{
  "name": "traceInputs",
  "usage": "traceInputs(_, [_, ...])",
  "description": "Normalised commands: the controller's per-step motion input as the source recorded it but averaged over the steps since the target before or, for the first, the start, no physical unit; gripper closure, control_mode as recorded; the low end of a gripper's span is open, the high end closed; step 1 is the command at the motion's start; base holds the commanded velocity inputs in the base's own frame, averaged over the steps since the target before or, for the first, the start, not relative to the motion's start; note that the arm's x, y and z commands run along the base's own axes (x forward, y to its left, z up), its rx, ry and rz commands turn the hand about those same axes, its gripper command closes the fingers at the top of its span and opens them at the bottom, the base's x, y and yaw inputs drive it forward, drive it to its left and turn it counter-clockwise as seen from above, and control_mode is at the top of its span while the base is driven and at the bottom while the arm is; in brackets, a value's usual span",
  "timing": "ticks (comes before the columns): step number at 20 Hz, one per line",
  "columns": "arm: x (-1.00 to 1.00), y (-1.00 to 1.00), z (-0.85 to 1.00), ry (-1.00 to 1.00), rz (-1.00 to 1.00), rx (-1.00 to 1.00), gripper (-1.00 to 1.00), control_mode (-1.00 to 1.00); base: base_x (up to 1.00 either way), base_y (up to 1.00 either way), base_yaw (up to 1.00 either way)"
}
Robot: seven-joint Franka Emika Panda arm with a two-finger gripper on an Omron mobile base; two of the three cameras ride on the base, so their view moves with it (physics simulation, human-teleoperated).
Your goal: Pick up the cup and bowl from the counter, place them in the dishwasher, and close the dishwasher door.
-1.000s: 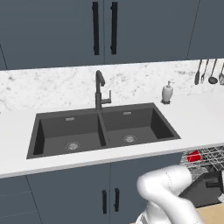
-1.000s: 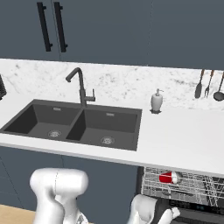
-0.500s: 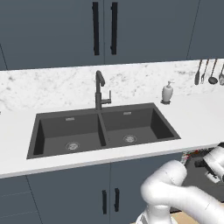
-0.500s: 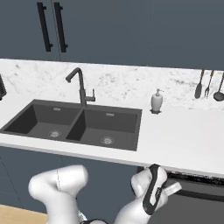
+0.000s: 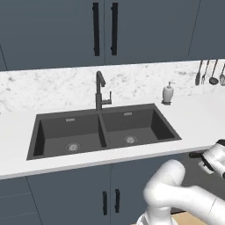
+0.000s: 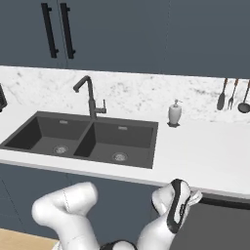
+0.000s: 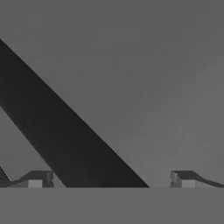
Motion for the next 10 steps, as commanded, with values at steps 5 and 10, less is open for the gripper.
traceInputs(5, [0.97,0.0,-0.69,-0.4,0.23,0.42,-1.0,-1.0,0.0,0.0,0.0])
traceInputs(10, [1.0,0.0,-0.8,-0.37,0.24,0.36,-1.0,-1.0,0.0,0.0,0.0])
